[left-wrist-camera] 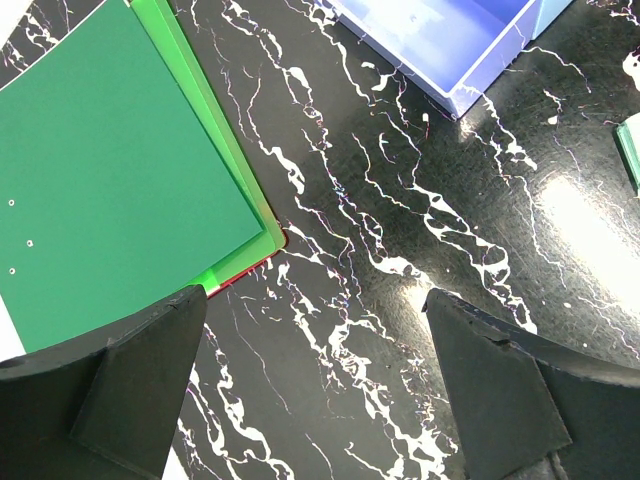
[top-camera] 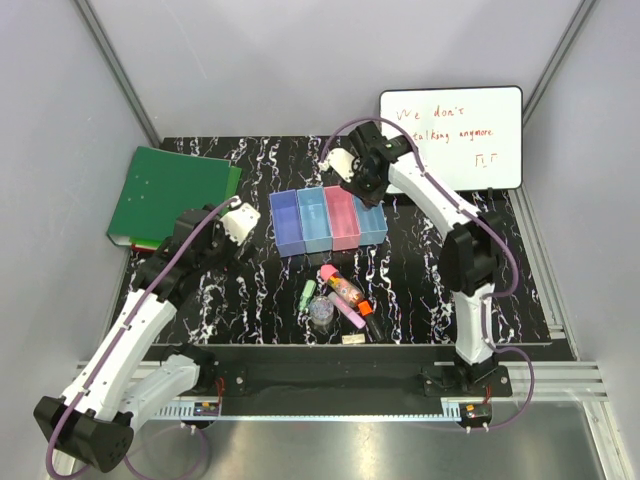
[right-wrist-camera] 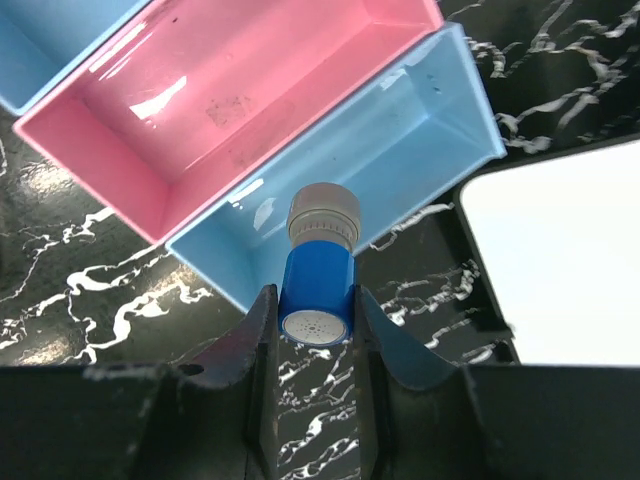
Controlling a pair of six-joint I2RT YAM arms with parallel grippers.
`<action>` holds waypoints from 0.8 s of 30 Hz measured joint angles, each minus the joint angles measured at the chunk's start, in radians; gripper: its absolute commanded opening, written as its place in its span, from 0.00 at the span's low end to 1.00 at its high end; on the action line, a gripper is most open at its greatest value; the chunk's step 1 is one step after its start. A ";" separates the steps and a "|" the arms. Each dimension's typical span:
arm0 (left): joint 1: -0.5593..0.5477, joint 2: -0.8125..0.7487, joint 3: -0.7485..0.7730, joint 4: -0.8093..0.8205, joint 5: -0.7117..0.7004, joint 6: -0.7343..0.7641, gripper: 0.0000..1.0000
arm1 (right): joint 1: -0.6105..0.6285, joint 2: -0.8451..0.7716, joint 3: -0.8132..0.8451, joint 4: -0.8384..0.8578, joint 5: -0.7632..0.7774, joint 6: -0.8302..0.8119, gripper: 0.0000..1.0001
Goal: Sort the stationery into containers
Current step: Place the stationery in the storage box.
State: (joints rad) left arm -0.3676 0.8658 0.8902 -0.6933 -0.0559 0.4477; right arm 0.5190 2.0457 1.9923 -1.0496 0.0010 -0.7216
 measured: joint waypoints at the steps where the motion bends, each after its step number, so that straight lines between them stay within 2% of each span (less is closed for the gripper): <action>1: 0.000 0.000 0.000 0.000 0.000 0.000 0.99 | -0.006 0.025 0.014 -0.005 -0.010 -0.002 0.00; 14: 0.000 0.014 -0.016 0.008 0.006 -0.001 0.99 | -0.037 0.196 0.149 -0.047 -0.097 -0.042 0.00; 24: 0.000 0.029 -0.016 0.008 0.007 0.000 0.99 | -0.084 0.372 0.291 -0.049 -0.101 -0.062 0.00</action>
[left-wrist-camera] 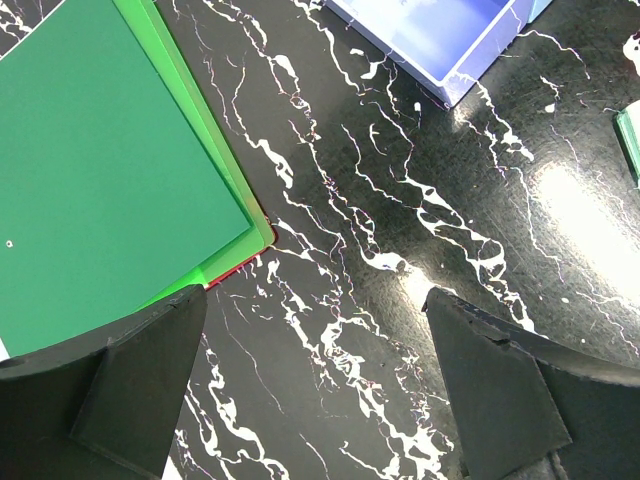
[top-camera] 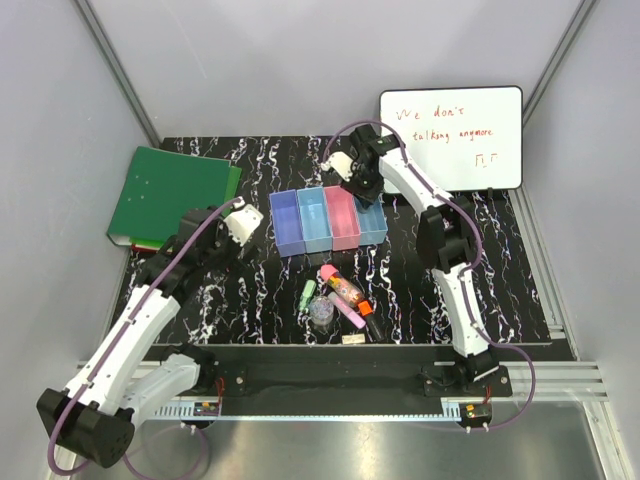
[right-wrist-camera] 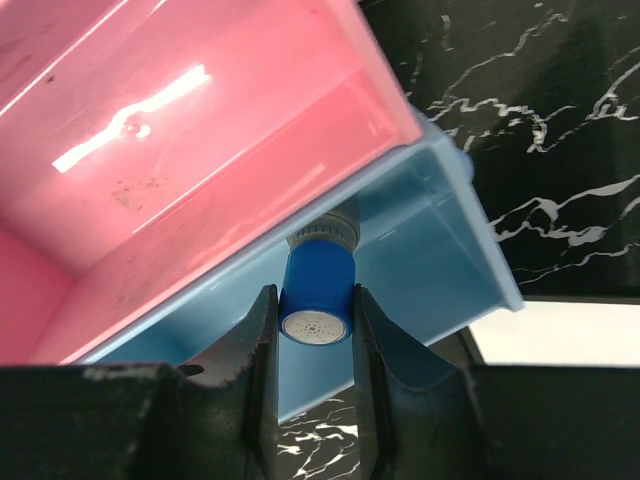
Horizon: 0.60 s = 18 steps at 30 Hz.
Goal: Sort the stationery into containers
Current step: Place the stationery in the storage box.
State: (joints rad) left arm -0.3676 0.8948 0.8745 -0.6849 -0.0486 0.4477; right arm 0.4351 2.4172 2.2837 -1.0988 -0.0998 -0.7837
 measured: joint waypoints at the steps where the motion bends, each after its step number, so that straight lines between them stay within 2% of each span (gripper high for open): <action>1: 0.000 0.000 0.000 0.000 0.000 0.000 0.99 | -0.003 0.005 0.008 0.000 0.000 -0.002 0.01; 3: 0.000 0.002 0.000 0.000 0.000 0.000 0.99 | -0.008 0.006 0.026 -0.002 0.001 -0.005 0.29; 5: 0.000 0.005 0.000 0.000 0.000 0.000 0.99 | -0.010 0.013 0.041 0.000 0.002 -0.006 0.52; 9: 0.000 0.004 0.000 0.000 0.002 0.000 0.99 | -0.010 0.026 0.054 0.005 0.005 -0.008 0.57; 18: 0.000 0.005 -0.002 0.000 0.019 -0.004 0.99 | -0.012 0.027 0.057 0.024 0.014 -0.005 0.59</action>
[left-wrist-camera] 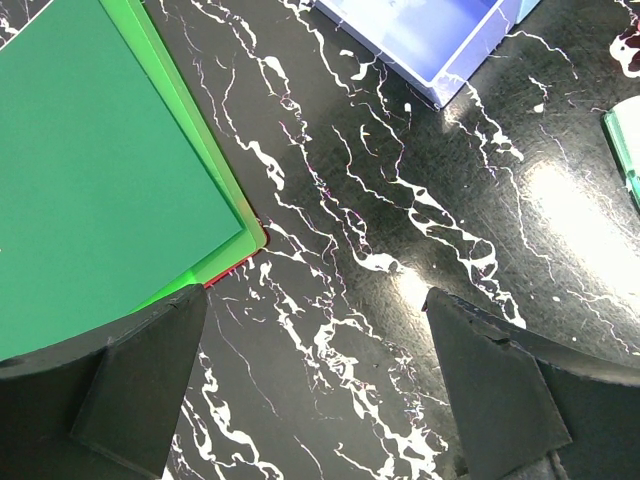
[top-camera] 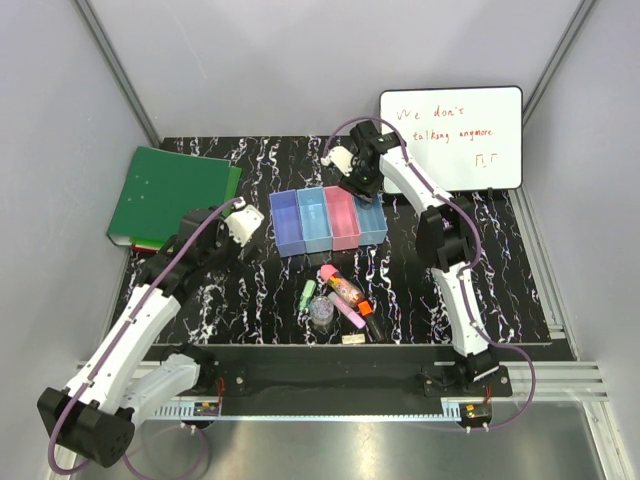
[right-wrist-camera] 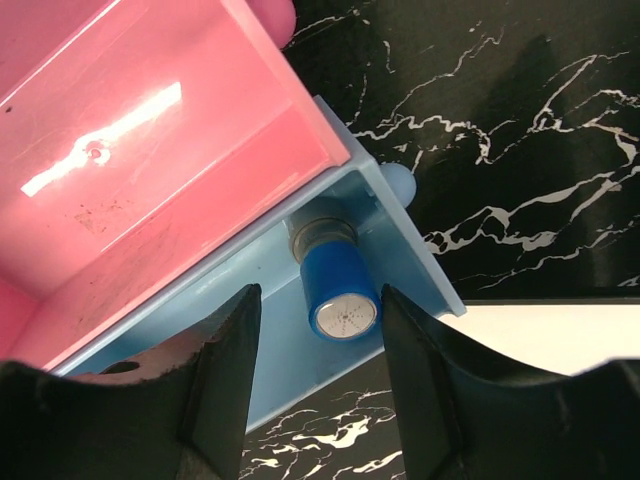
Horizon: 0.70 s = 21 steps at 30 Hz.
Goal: Sort the stationery into containers
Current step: Place the stationery in the storage box, then pick up the stationery from the center of the board.
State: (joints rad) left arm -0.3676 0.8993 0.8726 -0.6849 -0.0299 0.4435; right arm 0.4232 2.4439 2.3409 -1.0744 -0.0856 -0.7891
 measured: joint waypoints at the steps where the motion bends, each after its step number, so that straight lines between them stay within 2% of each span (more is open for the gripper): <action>1: 0.000 0.000 0.000 0.000 0.000 0.000 0.99 | 0.000 0.000 0.002 0.002 0.005 0.000 0.59; 9: 0.000 -0.003 -0.016 0.005 0.003 -0.007 0.99 | 0.000 -0.042 0.004 0.019 0.048 0.032 0.59; 16: 0.000 -0.024 -0.028 0.003 0.004 -0.002 0.99 | 0.001 -0.226 -0.013 0.046 0.073 0.071 0.59; 19: 0.000 -0.029 -0.029 0.003 0.010 0.016 0.99 | 0.002 -0.357 -0.104 0.046 0.048 0.070 0.58; 21: 0.000 -0.031 -0.035 0.003 0.018 0.033 0.98 | 0.007 -0.463 -0.226 0.050 0.023 0.060 0.58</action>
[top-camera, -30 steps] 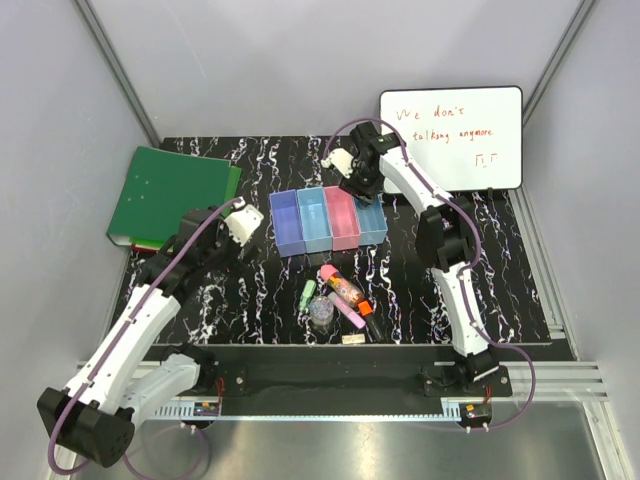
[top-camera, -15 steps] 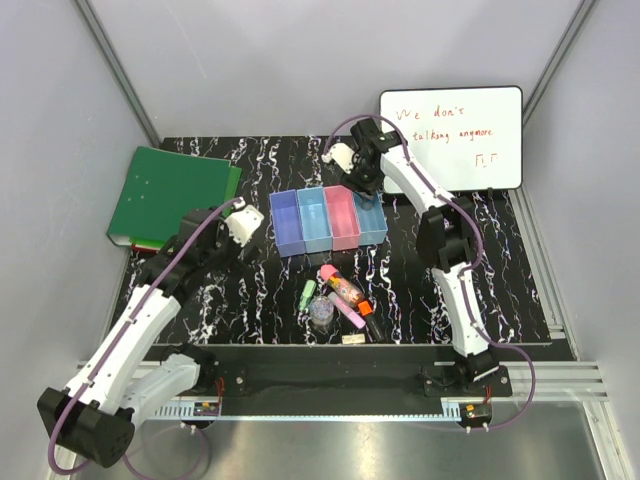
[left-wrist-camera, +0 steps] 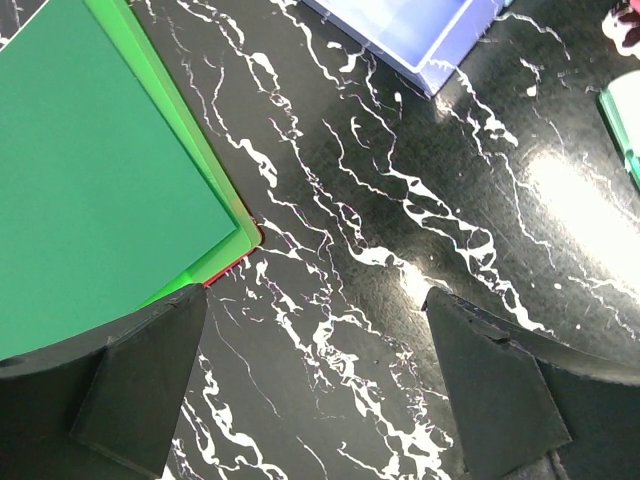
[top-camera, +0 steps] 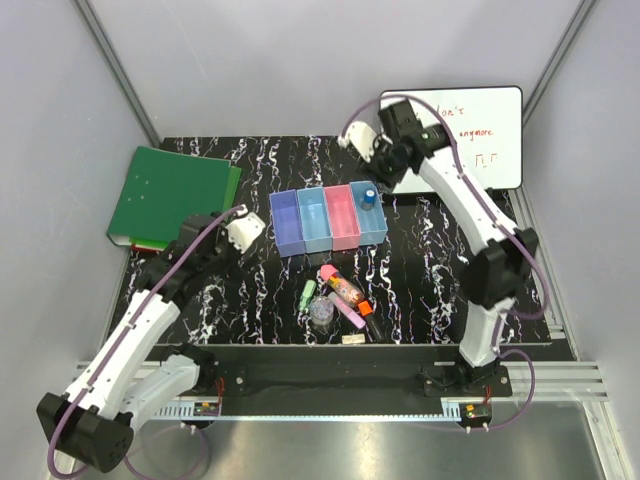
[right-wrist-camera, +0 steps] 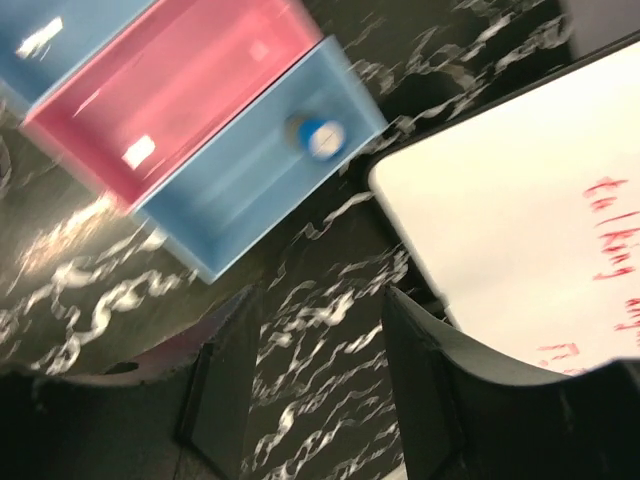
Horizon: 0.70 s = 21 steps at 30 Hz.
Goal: Sort the stationery into containers
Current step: Pick up the stationery from the center of the board.
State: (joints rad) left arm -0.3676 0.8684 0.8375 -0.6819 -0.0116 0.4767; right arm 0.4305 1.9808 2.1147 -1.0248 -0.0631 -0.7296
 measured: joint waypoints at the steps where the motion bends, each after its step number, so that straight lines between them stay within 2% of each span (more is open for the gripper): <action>1: 0.000 -0.002 -0.006 0.001 0.004 0.009 0.98 | 0.006 -0.052 -0.071 -0.009 -0.010 -0.012 0.58; 3: 0.000 -0.010 -0.022 0.001 0.011 0.026 0.98 | 0.021 -0.154 -0.236 -0.006 -0.018 -0.042 0.58; 6: 0.000 -0.030 -0.055 0.000 0.026 0.040 0.98 | 0.117 -0.284 -0.476 -0.022 -0.028 -0.094 0.57; 8: 0.000 -0.045 -0.069 -0.005 0.043 0.040 0.98 | 0.174 -0.313 -0.546 -0.037 -0.036 -0.114 0.57; 12: -0.001 -0.073 -0.076 -0.005 0.060 0.039 0.96 | 0.247 -0.320 -0.579 -0.043 -0.058 -0.138 0.57; 13: -0.001 -0.083 -0.077 0.000 0.048 0.034 0.96 | 0.257 -0.320 -0.580 -0.042 -0.058 -0.143 0.62; 15: -0.002 -0.106 -0.089 0.024 0.016 0.017 0.96 | 0.280 -0.320 -0.581 -0.040 -0.058 -0.151 0.64; 21: -0.002 -0.231 -0.135 0.076 -0.124 -0.090 0.99 | 0.383 -0.288 -0.581 -0.034 -0.063 -0.163 0.63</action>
State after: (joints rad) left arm -0.3695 0.6376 0.7025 -0.6056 -0.1352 0.3866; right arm 0.8135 1.6924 1.5341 -1.0592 -0.1261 -0.8921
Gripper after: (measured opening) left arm 0.979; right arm 0.630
